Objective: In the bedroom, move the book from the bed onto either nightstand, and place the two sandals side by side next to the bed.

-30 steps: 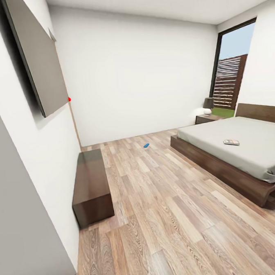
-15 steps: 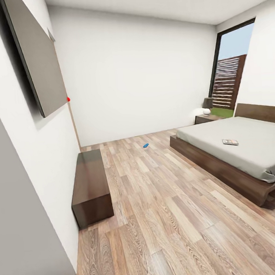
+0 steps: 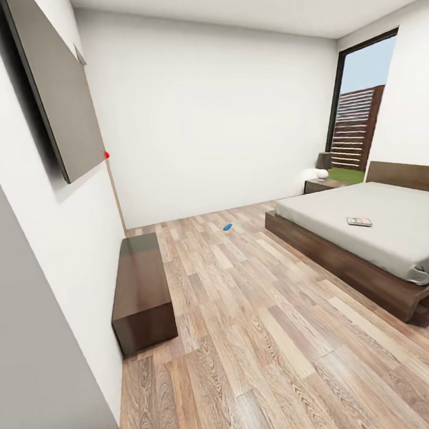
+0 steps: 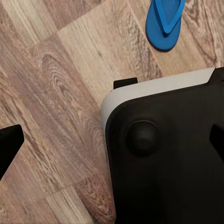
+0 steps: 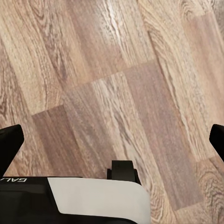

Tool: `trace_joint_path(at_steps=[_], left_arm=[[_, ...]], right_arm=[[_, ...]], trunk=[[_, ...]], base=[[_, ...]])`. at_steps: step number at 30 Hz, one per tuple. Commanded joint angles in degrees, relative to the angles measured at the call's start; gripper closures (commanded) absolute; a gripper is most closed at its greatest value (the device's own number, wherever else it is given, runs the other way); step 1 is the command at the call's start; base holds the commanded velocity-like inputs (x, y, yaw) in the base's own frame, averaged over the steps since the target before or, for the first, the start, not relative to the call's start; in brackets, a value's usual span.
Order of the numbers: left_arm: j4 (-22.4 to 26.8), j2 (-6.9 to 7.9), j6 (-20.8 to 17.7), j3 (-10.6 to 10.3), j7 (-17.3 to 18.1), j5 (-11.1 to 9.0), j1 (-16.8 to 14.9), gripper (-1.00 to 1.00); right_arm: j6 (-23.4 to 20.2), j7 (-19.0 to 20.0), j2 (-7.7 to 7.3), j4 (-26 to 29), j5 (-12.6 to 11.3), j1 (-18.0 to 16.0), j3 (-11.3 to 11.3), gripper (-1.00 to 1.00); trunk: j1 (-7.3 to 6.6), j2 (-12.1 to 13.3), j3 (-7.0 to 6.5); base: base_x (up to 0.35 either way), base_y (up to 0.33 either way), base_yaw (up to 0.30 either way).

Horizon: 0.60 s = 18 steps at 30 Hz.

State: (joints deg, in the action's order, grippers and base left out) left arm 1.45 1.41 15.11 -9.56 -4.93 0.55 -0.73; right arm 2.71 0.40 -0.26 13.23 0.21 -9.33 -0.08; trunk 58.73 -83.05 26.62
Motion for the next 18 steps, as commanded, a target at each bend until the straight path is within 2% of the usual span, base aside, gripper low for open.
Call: trace_joint_path(at_steps=[1,18], left_arm=[[-0.04,0.0,0.17,-0.46,-0.35,0.07,-0.04,-1.0],[-0.04,0.0,0.16,-0.47,-0.35,0.07,-0.01,-1.0]], right_arm=[[0.19,0.04,-0.01,-0.05,0.01,-0.04,-0.01,-1.0],[0.19,0.04,-0.01,-0.05,0.03,0.0,-0.01,-1.0]], trunk=[[0.0,-0.03,0.06],[0.0,-0.03,-0.04]], base=[[0.0,0.0,0.0],[0.0,0.0,-0.052]])
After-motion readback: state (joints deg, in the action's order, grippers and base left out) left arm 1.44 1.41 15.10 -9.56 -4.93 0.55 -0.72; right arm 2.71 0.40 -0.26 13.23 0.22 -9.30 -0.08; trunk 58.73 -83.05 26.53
